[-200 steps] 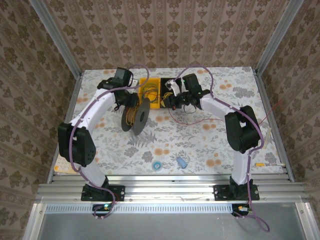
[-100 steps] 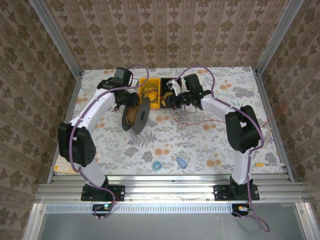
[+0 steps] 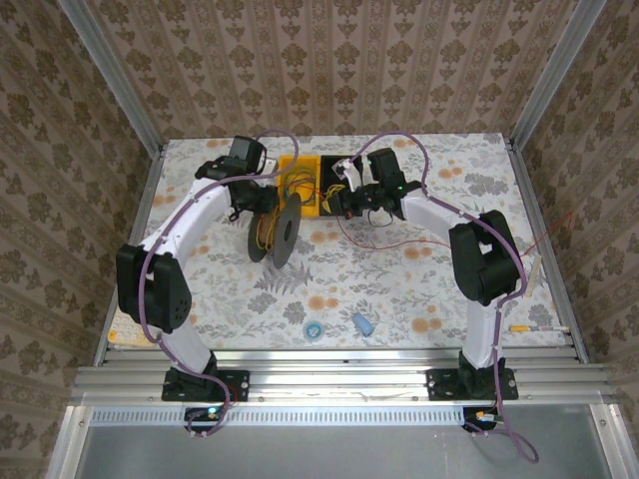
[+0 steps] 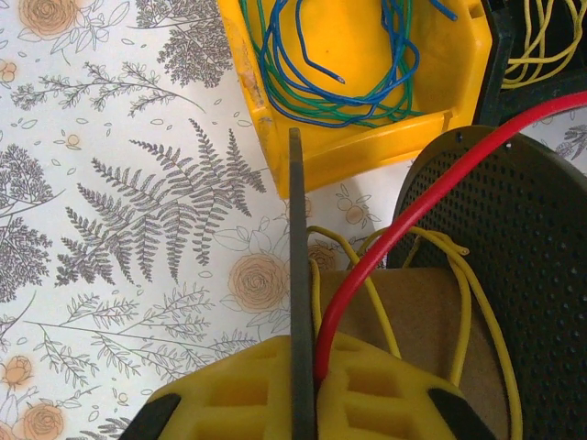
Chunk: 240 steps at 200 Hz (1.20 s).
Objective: Wrap the cables
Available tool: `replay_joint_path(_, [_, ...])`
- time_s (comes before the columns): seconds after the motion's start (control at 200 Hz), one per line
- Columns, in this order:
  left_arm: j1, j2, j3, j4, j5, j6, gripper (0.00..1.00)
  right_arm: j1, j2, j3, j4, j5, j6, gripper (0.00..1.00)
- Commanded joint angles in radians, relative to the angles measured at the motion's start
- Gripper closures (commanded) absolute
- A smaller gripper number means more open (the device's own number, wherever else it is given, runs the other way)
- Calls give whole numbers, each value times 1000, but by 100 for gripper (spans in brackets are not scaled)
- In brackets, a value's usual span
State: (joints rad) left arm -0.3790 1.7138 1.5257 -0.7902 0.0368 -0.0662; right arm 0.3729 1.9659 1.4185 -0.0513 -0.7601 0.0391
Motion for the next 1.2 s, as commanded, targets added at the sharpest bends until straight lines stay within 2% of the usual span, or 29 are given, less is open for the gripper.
replay_joint_path(0.0, [8,9,-17,6,-7,-12,96,-7,-18,-9,5,-30,15,100])
replay_joint_path(0.075, [9,11,-17,9,-7,-13,100,-9,-20,-10,8,-31,15,100])
replay_joint_path(0.385, [8,-25,-22,14,-6,3,100,-16,-19,1,-1,-24,15,100])
replay_joint_path(0.53, [8,-84,46,-47,6,32,100,-26,-4,48,-35,-18,3,97])
replay_joint_path(0.67, [8,-123,147,-127,25,55,100,-27,21,124,-77,-18,-12,83])
replay_joint_path(0.875, [12,-151,291,-222,-3,71,100,-27,-10,181,-79,-20,8,54])
replay_joint_path(0.98, [18,-140,401,-276,-32,61,100,-25,-45,226,-135,-13,4,46])
replay_joint_path(1.195, [46,-75,648,-423,-48,6,100,-26,-78,310,-258,-22,-4,37])
